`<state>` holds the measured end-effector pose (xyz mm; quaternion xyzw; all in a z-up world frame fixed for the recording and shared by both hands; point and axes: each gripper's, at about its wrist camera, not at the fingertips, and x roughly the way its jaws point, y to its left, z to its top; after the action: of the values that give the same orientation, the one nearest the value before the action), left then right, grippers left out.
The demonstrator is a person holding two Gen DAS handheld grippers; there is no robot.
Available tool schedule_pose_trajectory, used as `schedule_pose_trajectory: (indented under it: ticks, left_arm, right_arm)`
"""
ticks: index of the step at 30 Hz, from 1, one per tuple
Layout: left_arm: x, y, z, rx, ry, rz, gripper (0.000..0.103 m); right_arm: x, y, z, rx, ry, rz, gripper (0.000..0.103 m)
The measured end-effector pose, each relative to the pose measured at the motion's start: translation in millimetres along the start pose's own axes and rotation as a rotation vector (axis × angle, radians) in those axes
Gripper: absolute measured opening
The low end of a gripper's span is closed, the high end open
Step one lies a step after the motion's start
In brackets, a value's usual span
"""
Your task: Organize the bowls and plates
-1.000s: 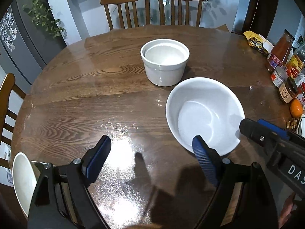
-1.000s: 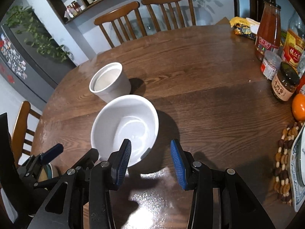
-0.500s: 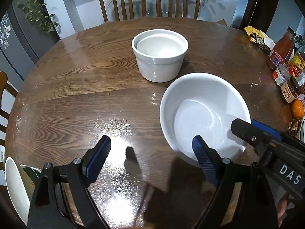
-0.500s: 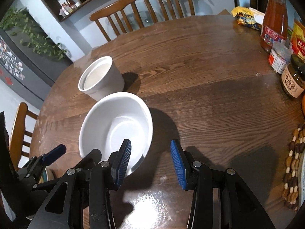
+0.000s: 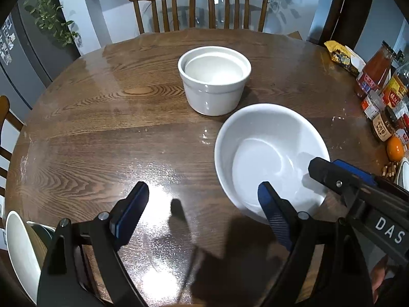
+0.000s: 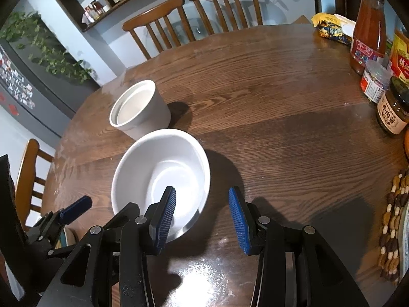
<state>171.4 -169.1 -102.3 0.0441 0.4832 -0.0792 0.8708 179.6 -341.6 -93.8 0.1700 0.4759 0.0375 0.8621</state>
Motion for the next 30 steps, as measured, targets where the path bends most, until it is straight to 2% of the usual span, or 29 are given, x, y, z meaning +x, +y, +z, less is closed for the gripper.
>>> schedule_pose_trajectory:
  ticks: [14,18,23,26,30]
  left_arm:
    - [-5,10,0,-0.022,0.001,-0.004,0.086]
    - [-25,18,-3,-0.033,-0.067,-0.017,0.086]
    - [-75,52,-31,-0.063,-0.143,-0.042,0.086]
    - [-104,88,-54,-0.111,-0.182,0.018,0.086]
    - [-131,154,-80,-0.251,-0.185,0.137,0.086]
  right_arm:
    - [1,3,0,0.012,-0.004,-0.010,0.044]
    - [-13,6,-2,0.009,-0.066,-0.034,0.044]
    - [-34,38,-18,-0.080,-0.049,0.140,0.044]
    - [-38,70,-34,-0.138,-0.013,0.220,0.044]
    - [-26,121,-55,-0.224,0.076,0.332,0.044]
